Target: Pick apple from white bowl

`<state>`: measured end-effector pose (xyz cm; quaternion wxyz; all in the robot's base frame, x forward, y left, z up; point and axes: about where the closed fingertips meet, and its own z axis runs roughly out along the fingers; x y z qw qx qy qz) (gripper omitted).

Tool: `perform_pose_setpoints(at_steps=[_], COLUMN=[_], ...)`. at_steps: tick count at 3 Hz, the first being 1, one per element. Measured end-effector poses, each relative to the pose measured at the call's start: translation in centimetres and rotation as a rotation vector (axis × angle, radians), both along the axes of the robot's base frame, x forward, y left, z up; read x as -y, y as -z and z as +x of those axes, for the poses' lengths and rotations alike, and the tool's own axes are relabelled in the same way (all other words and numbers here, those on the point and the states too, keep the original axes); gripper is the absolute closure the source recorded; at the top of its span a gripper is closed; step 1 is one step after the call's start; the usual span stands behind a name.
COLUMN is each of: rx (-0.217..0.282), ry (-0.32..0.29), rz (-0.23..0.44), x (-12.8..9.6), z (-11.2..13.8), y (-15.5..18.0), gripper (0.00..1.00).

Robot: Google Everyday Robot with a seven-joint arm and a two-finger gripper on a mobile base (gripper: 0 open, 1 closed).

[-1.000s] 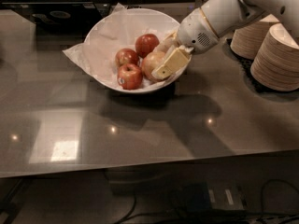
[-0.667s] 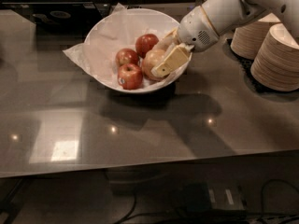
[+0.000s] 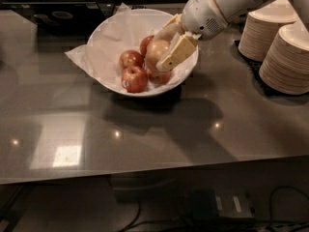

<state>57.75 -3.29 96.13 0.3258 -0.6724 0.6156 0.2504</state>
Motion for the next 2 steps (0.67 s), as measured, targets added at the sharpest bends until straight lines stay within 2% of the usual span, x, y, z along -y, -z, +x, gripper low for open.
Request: perform_pose_setpoints(at_steps=[1, 2], rx=[0.116, 0.116], ry=[-0.129, -0.129], rz=[0.03, 0.03], x=[-0.4, -0.4], z=[-2.01, -2.01], y=[-2.22, -2.22], gripper=[1.0, 1.0])
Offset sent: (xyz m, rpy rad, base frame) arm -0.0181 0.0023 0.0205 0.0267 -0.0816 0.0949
